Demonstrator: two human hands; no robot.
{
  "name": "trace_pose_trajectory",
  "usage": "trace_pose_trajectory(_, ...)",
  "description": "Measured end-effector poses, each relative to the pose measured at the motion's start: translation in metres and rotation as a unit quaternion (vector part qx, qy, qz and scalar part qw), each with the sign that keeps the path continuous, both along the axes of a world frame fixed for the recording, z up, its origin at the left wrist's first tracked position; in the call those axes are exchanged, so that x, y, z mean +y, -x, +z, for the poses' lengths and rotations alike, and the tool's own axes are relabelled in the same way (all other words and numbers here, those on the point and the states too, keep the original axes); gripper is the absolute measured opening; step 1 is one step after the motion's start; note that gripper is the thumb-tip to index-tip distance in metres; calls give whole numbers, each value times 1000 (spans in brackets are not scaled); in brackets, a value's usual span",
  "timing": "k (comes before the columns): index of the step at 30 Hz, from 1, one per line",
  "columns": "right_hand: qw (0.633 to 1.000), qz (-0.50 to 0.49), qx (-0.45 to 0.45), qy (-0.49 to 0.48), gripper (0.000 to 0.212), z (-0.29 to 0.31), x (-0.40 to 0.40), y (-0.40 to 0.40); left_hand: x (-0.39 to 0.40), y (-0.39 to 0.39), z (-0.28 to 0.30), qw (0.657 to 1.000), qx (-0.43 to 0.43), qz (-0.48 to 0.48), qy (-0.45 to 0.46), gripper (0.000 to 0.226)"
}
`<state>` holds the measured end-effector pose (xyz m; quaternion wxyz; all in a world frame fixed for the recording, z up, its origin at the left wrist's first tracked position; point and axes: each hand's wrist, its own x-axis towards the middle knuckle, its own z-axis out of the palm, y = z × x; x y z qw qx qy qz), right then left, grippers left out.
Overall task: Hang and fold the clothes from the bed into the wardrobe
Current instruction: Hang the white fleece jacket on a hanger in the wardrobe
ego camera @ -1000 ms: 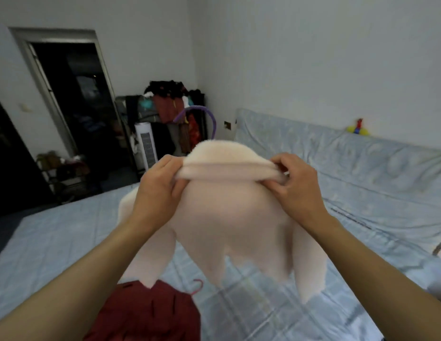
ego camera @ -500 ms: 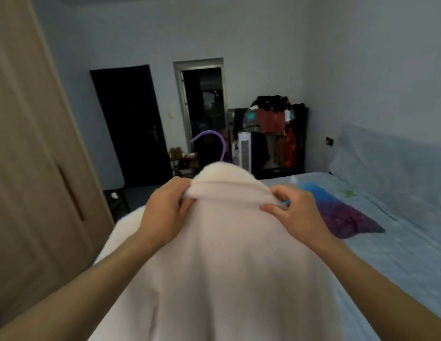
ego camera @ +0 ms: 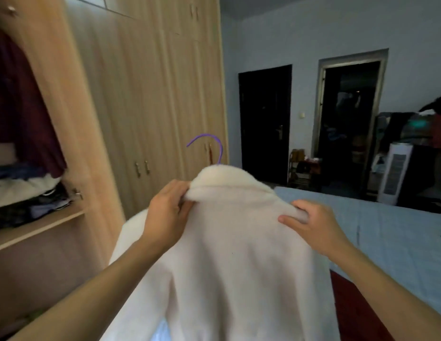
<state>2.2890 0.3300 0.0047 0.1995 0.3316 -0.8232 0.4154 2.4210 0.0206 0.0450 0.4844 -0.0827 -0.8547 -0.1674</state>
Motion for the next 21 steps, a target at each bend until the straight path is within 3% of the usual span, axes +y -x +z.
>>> trace_pose_trajectory(10, 995, 68, -35, -70, 19, 9, -204, -21, -204, -106, -2, 992, 54, 108, -41, 14)
trace_pose_trajectory(17, 986, 133, -67, -73, 12, -16, -330, -27, -288, -148, -21, 976, 37, 205, -60, 23)
trace_pose_trajectory(21, 981, 171, -70, -55, 13, -32, -391, -18, -317, -163, -35, 965, 11, 249, -79, 12)
